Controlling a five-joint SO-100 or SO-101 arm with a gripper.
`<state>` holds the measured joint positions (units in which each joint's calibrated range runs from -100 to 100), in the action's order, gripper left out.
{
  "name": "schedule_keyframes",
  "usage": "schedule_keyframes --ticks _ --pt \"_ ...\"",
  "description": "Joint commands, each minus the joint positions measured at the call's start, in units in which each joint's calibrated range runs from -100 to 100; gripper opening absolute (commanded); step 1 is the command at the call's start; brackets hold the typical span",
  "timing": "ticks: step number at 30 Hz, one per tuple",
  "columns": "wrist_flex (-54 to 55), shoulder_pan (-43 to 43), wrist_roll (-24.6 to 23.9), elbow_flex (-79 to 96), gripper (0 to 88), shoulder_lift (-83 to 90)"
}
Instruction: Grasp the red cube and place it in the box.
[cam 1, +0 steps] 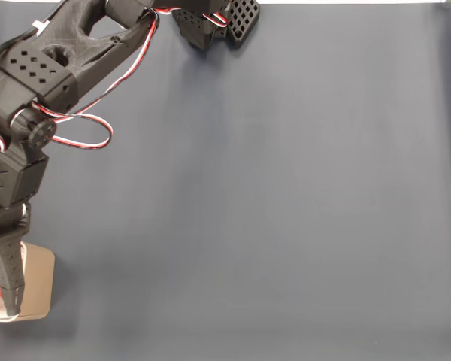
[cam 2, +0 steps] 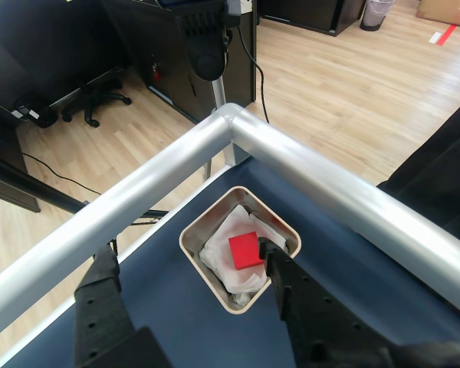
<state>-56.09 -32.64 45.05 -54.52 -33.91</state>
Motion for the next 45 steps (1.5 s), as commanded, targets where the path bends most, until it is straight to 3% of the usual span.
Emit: schedule_keyframes --ticks 1,5,14,26,45 --pt "1.2 -0.5 -0.3 -2.8 41.9 0.6" --pt "1.1 -0.6 -0.1 -2.0 36.5 1.2" --pt "1.5 0.1 0.1 4.7 0.9 6.5" --pt "3.1 5.5 0.1 25.0 0.0 23.4" --pt "4.9 24.6 -0.1 65.5 0.0 55.0"
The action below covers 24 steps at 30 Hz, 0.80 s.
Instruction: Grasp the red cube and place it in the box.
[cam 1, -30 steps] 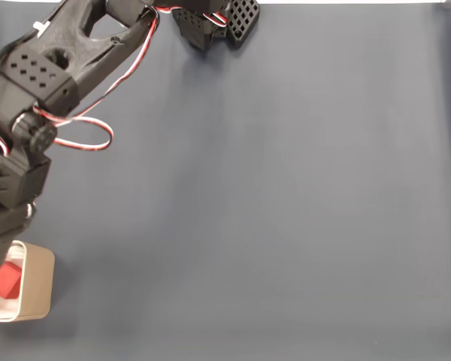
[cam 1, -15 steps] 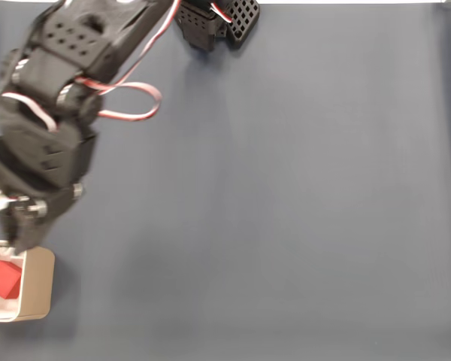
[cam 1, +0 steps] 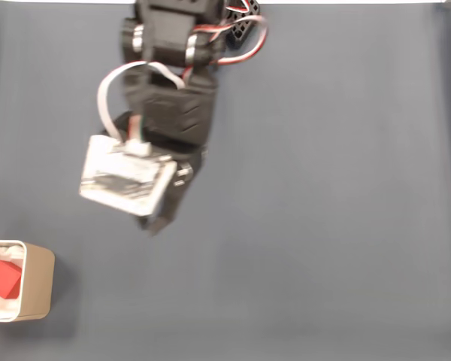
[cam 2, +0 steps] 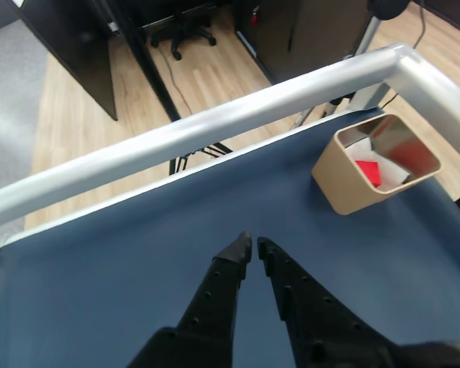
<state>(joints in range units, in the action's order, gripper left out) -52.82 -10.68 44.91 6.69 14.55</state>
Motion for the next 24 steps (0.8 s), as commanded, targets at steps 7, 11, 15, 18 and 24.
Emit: schedule_keyframes --ticks 7,11,15,18,24 --pt "5.5 6.1 1.0 20.0 0.0 16.0" --pt "7.7 6.9 1.7 29.3 0.0 21.8" --pt "10.1 7.3 2.6 38.3 0.0 27.5" --pt "12.7 7.3 3.3 45.2 0.0 31.5" --pt "15.1 7.8 4.3 58.5 0.0 39.6"
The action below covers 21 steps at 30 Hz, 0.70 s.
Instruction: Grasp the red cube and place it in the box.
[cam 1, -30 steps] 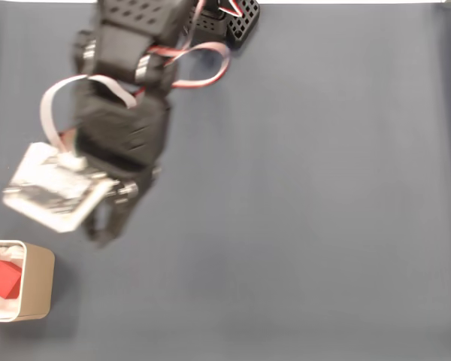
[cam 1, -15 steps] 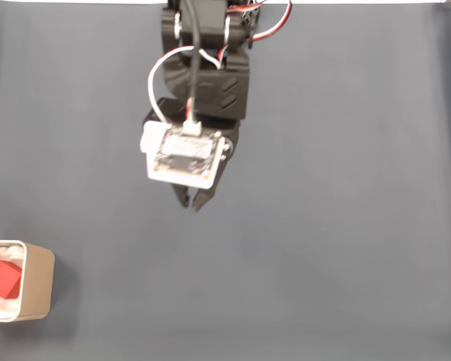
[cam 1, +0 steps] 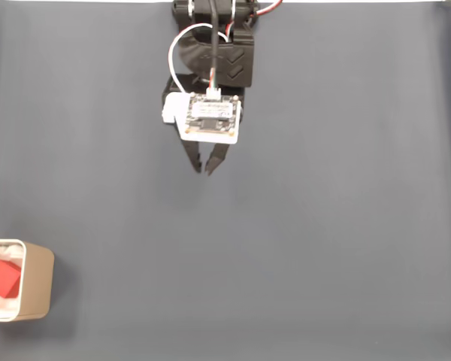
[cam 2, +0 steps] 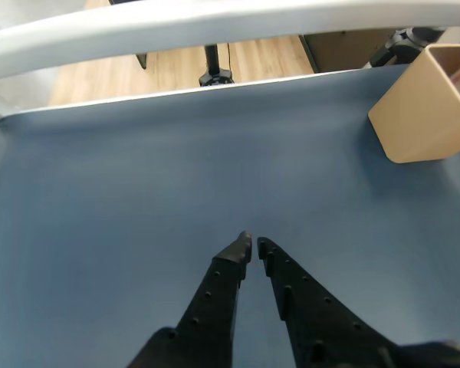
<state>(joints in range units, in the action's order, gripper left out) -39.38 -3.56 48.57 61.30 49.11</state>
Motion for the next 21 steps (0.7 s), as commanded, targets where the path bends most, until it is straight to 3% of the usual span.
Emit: schedule_keyframes --ticks 1,21 --pt "2.0 0.8 0.7 5.9 0.0 6.3" --pt "-4.6 3.3 3.1 36.4 0.0 38.4"
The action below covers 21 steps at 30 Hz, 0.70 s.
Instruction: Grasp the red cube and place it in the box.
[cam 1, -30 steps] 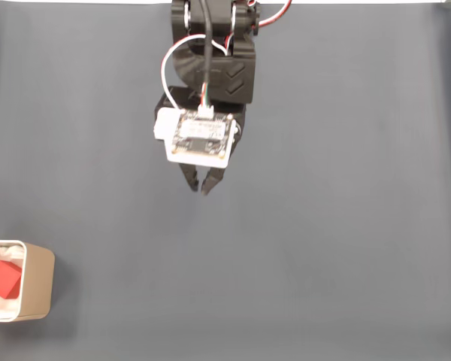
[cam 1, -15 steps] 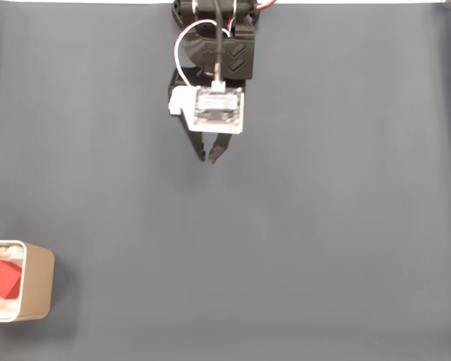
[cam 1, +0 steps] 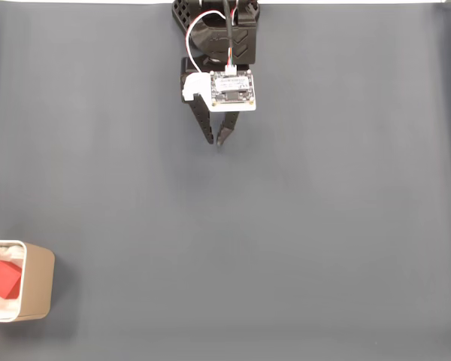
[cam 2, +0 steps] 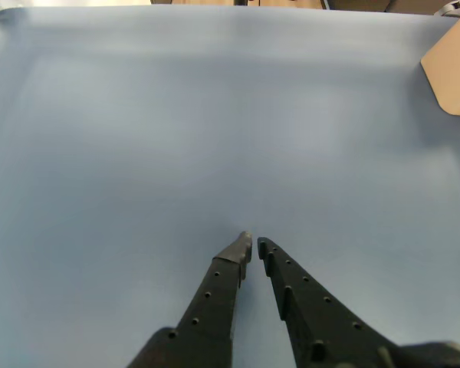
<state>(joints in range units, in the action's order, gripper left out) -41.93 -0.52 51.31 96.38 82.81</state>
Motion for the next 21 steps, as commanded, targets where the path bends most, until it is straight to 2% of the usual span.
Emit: schedule_keyframes --ticks 1,21 --pt "-2.8 0.2 0.4 2.4 0.0 6.1" --pt "-25.9 0.7 -1.4 3.4 0.0 17.0"
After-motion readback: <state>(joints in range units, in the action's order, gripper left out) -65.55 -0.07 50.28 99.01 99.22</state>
